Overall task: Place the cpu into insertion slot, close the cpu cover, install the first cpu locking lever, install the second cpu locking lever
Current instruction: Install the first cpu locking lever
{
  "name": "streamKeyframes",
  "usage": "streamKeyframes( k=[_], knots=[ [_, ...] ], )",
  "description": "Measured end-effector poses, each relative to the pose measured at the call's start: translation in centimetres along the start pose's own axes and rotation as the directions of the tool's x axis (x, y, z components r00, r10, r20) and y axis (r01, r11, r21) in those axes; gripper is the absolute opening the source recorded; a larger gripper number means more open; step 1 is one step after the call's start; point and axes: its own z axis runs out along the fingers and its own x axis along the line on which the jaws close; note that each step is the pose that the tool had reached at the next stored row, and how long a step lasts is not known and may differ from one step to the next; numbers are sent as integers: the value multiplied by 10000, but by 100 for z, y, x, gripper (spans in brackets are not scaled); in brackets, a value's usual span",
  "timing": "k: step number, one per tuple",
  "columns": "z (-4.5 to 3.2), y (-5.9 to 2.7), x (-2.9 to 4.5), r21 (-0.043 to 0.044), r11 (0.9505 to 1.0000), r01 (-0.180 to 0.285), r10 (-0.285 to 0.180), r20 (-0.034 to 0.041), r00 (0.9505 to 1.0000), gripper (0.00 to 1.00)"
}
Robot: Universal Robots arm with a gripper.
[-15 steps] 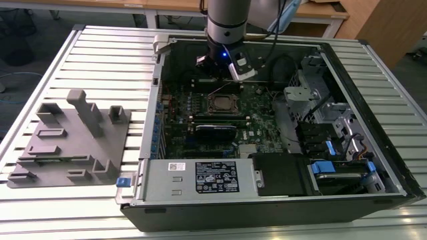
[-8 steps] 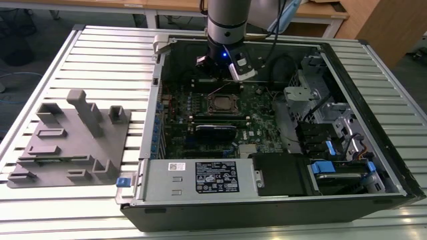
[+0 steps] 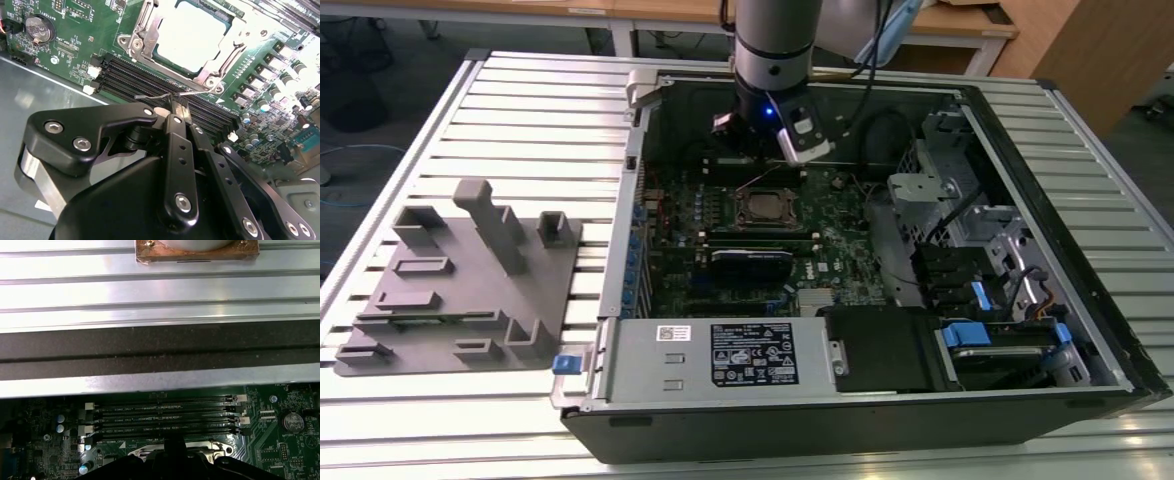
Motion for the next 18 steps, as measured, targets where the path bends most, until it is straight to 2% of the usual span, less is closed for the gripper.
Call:
streamKeyframes(
  k=[12,18],
  knots=[
    [45,-10,0,1,10000,-1,1,0,10000,10],
    [51,-8,-36,0,10000,0,0,0,10000,10]
  ],
)
